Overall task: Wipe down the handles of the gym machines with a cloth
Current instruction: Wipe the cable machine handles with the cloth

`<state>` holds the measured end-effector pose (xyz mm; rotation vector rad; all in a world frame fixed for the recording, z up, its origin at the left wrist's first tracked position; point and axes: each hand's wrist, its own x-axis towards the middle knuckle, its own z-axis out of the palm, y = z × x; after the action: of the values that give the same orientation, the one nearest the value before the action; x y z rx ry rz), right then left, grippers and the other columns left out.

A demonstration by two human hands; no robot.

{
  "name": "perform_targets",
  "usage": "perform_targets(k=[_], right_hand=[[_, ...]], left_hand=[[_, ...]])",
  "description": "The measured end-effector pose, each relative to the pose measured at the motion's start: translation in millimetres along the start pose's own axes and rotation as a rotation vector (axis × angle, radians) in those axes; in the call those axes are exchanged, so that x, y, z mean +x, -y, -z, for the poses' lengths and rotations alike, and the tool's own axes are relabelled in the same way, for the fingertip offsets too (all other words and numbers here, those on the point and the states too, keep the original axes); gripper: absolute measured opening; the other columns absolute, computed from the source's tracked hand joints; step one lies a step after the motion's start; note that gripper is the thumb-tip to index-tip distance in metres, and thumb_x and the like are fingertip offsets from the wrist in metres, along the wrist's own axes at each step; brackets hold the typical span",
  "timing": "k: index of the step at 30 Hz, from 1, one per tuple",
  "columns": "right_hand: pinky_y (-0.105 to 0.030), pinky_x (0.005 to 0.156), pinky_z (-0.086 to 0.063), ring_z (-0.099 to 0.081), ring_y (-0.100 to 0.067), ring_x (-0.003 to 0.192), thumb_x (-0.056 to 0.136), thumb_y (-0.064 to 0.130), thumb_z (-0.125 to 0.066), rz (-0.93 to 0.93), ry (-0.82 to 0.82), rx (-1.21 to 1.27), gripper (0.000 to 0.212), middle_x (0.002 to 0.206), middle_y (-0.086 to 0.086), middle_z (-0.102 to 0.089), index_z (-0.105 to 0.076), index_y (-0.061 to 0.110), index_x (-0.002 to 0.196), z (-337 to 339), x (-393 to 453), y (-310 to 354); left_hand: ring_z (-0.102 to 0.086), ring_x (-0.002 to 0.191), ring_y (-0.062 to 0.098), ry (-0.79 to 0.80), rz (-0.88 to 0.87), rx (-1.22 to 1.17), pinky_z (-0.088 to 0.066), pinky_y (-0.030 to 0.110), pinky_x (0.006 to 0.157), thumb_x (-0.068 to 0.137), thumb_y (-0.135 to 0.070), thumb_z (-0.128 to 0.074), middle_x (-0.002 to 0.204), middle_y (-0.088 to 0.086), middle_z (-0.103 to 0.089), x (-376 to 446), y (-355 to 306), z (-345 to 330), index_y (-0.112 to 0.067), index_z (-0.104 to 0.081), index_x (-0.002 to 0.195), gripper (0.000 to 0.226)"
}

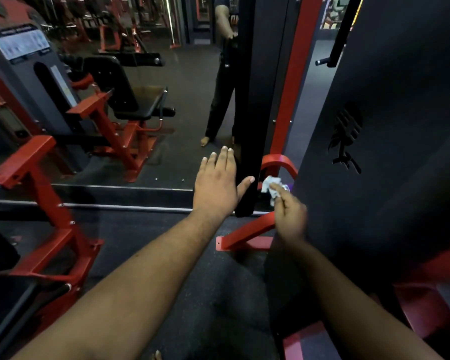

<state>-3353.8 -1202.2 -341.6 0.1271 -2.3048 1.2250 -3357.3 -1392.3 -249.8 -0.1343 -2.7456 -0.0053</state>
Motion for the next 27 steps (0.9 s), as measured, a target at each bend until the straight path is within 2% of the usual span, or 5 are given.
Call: perform_targets(k=[6, 13, 20, 24, 27], right_hand=[[-0.035, 0.124, -0.021, -0.027, -0.023, 0.153, 0.103, -0.001, -0.038, -0.032, 0.245, -0.384, 0.051, 0.161, -0.007, -0.039, -0.050, 0.014, 0.149, -9.4, 13.4, -18.6], [-0.013, 0.101, -0.043, -0.061, -0.004, 0.116, 0.102, 0.002, -0.053, -0.232, 0.090, 0.186, 0.032, 0.127, -0.001, -0.070, -0.071, 0.014, 0.126, -29.2, -22.4, 21.9], [-0.047, 0.095, -0.055, -0.069, -0.028, 0.095, 0.100, 0.002, -0.049, -0.841, -0.552, 0.704, 0.026, 0.106, -0.014, -0.072, -0.066, 0.021, 0.095, -23.3, -12.2, -25.4], [-0.031, 0.072, -0.061, -0.067, -0.024, 0.092, 0.107, 0.012, -0.045, -1.080, -0.469, 1.108, 0.015, 0.110, -0.013, -0.065, -0.060, 0.013, 0.111, -38.4, 18.1, -15.4], [-0.042, 0.098, -0.055, -0.065, -0.031, 0.115, 0.106, 0.016, -0.052, -1.169, -0.481, 1.236, 0.024, 0.125, -0.017, -0.065, -0.060, 0.009, 0.128, -60.4, 32.9, 1.6]], left_hand=[[-0.040, 0.145, 0.033, 0.000, -0.001, -0.011, -0.029, 0.048, 0.123, 0.100, -0.070, -0.033, 0.160, 0.015, -0.039, -0.1, -2.7, -1.4, -0.002, -0.034, 0.156, 0.087], [-0.040, 0.146, 0.033, -0.007, 0.004, -0.017, -0.029, 0.047, 0.123, 0.101, -0.069, -0.034, 0.161, 0.014, -0.039, 0.3, 2.8, -1.1, -0.003, -0.033, 0.156, 0.086], [-0.043, 0.144, 0.033, -0.023, 0.005, -0.017, -0.031, 0.048, 0.122, 0.101, -0.069, -0.037, 0.159, 0.015, -0.042, 1.4, -0.3, -1.6, -0.002, -0.037, 0.154, 0.085], [-0.043, 0.143, 0.034, -0.032, -0.005, -0.031, -0.031, 0.048, 0.121, 0.101, -0.068, -0.037, 0.158, 0.015, -0.043, 2.2, -1.4, -0.6, -0.002, -0.038, 0.153, 0.084], [-0.039, 0.146, 0.033, -0.022, -0.004, -0.032, -0.029, 0.048, 0.123, 0.102, -0.068, -0.034, 0.160, 0.014, -0.039, 0.4, -0.6, -0.4, -0.003, -0.034, 0.155, 0.084]])
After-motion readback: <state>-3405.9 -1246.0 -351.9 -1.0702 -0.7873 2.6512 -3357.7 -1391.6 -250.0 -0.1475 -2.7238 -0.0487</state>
